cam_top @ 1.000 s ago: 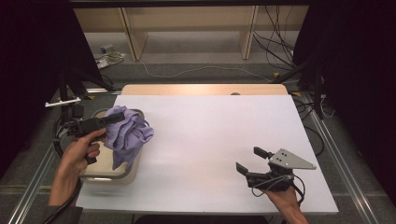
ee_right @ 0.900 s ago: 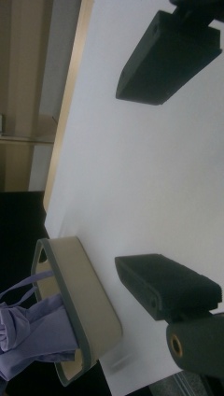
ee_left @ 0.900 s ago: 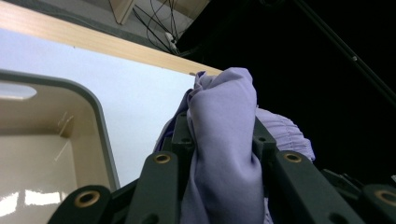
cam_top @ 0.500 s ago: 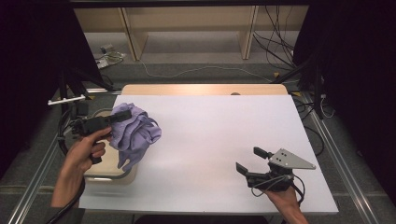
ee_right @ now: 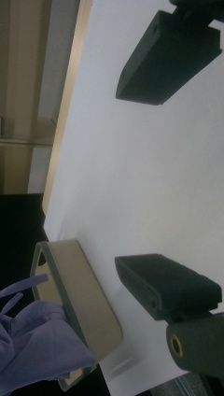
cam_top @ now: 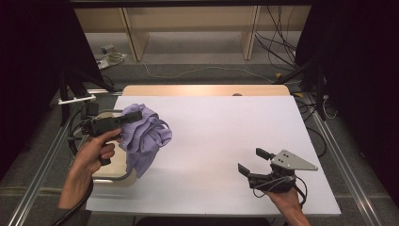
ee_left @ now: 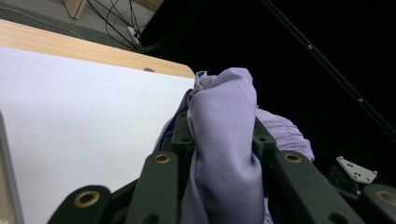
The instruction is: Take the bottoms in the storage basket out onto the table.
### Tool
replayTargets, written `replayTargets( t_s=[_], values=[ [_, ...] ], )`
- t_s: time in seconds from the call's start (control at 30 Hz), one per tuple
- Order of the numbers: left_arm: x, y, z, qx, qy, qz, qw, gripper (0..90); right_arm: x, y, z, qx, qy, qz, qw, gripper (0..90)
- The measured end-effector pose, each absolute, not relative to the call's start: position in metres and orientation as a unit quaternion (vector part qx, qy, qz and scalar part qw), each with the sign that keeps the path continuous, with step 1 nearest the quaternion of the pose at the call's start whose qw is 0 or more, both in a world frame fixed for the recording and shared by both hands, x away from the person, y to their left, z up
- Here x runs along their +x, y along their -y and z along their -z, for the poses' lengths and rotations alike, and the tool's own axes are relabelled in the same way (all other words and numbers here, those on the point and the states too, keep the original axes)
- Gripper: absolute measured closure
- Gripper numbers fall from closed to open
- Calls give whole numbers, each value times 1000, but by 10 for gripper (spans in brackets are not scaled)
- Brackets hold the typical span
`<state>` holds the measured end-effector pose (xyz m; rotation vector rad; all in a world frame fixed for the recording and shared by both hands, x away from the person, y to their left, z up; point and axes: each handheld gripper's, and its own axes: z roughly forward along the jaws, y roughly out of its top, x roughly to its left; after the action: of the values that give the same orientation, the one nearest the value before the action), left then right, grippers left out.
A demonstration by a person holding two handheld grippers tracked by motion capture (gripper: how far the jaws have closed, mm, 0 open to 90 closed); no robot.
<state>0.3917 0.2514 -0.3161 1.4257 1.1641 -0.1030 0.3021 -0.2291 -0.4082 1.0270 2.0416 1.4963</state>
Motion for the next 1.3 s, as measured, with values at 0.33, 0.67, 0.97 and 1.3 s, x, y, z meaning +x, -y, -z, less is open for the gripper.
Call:
replayTargets(
  t_s=[0.33, 0.67, 0.97, 1.3],
  values=[
    [397, -230, 307, 624, -485, 50, 611, 707, 302, 229, 409, 369, -732, -537, 201, 174],
    [405, -202, 303, 632, -467, 61, 616, 708, 302, 230, 409, 370, -730, -539, 200, 175],
    [412, -191, 307, 633, -466, 63, 614, 708, 303, 231, 409, 371, -730, -539, 199, 174],
    [415, -188, 316, 622, -473, 63, 621, 707, 302, 231, 408, 367, -730, -541, 200, 175]
  ],
)
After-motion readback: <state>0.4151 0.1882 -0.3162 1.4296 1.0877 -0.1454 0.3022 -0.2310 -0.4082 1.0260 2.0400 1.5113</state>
